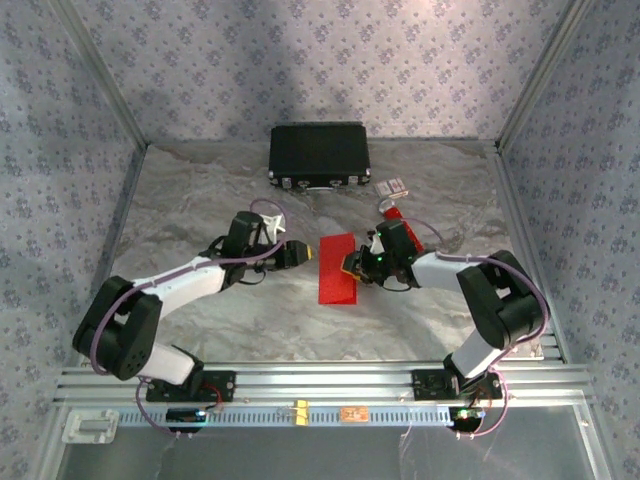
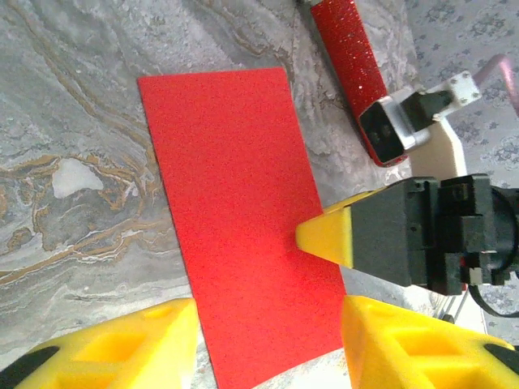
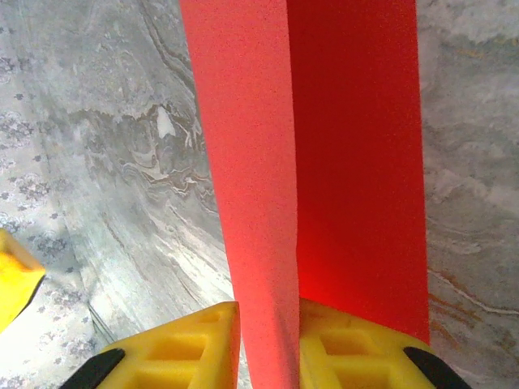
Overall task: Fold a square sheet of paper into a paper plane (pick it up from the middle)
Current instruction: Fold the triangle a second time at the center of the table.
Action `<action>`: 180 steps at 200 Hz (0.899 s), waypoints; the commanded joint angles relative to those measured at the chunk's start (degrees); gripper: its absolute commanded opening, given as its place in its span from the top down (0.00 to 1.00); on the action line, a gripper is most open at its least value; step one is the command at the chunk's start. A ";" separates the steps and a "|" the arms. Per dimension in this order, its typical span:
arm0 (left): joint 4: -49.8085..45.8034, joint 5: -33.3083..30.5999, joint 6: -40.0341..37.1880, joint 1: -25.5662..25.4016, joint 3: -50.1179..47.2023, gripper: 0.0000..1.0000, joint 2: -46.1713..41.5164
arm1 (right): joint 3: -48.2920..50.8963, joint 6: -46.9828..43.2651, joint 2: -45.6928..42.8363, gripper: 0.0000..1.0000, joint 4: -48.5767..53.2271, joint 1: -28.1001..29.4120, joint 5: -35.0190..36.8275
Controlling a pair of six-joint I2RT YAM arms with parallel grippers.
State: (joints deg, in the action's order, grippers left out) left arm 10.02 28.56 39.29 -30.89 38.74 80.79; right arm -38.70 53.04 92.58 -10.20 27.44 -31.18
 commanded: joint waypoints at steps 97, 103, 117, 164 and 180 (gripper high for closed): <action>0.38 -15.05 -25.01 -19.98 -5.73 0.39 -8.47 | -1.99 -4.26 0.50 0.79 4.44 -2.17 -3.49; -0.66 -15.28 -26.03 -20.97 -5.18 0.38 -7.89 | -2.02 -4.30 0.58 0.79 4.49 -2.22 -3.67; -2.45 -16.18 -27.20 -23.16 -3.81 0.36 -6.17 | -2.05 -4.26 0.52 0.79 4.61 -2.31 -3.49; -10.99 -24.89 -30.77 -30.74 4.34 0.35 3.57 | -1.69 -3.25 -0.01 0.82 3.77 -2.57 -3.70; -12.37 -29.35 -33.31 -33.47 6.17 0.32 5.88 | -1.58 -2.75 0.16 0.84 3.14 -2.60 -4.15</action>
State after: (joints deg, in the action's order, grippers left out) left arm 2.96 7.07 11.07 -61.17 41.25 83.99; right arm -39.59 49.91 93.43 -7.46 25.15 -33.93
